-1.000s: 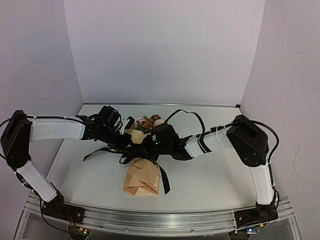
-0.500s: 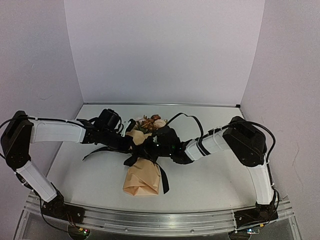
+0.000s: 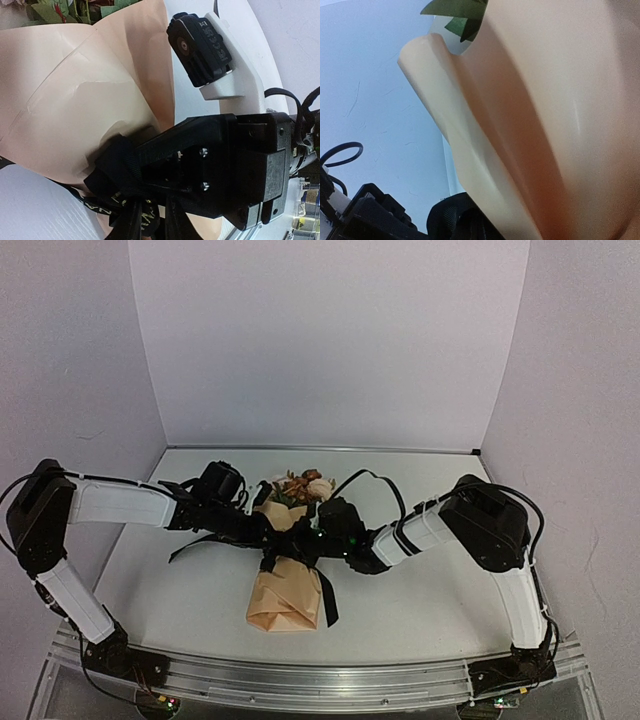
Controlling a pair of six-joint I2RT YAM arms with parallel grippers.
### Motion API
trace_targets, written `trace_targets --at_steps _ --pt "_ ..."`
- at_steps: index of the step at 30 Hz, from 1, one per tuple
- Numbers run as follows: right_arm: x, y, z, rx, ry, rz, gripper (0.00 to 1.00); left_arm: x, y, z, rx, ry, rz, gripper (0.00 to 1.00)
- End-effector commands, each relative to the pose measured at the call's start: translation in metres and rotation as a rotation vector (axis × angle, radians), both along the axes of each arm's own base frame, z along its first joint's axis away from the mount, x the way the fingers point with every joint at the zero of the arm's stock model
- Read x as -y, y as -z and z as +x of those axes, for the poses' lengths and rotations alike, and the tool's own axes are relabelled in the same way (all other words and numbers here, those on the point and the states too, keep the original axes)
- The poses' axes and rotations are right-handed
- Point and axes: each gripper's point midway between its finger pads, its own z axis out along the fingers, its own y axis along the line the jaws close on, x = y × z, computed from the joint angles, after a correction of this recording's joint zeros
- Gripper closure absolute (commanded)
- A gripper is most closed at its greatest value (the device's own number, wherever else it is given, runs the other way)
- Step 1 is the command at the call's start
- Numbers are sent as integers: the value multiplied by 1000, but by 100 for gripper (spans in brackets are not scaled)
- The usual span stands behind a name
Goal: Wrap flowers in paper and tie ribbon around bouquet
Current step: Tie the half-tied ribbon around the folded bouquet.
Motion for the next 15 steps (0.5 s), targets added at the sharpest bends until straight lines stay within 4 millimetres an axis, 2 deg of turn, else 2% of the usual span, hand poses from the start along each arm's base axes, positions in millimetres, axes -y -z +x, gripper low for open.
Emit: trace_targets --at_steps 1,5,15 --pt "-8 -26 -2 57 -33 88 100 9 -9 7 36 -2 -33 75" --pt "-9 -27 -3 59 -41 90 100 9 -21 11 64 -16 -46 68" --pt "-10 -28 -4 58 -48 94 100 9 -44 17 101 -36 -89 59"
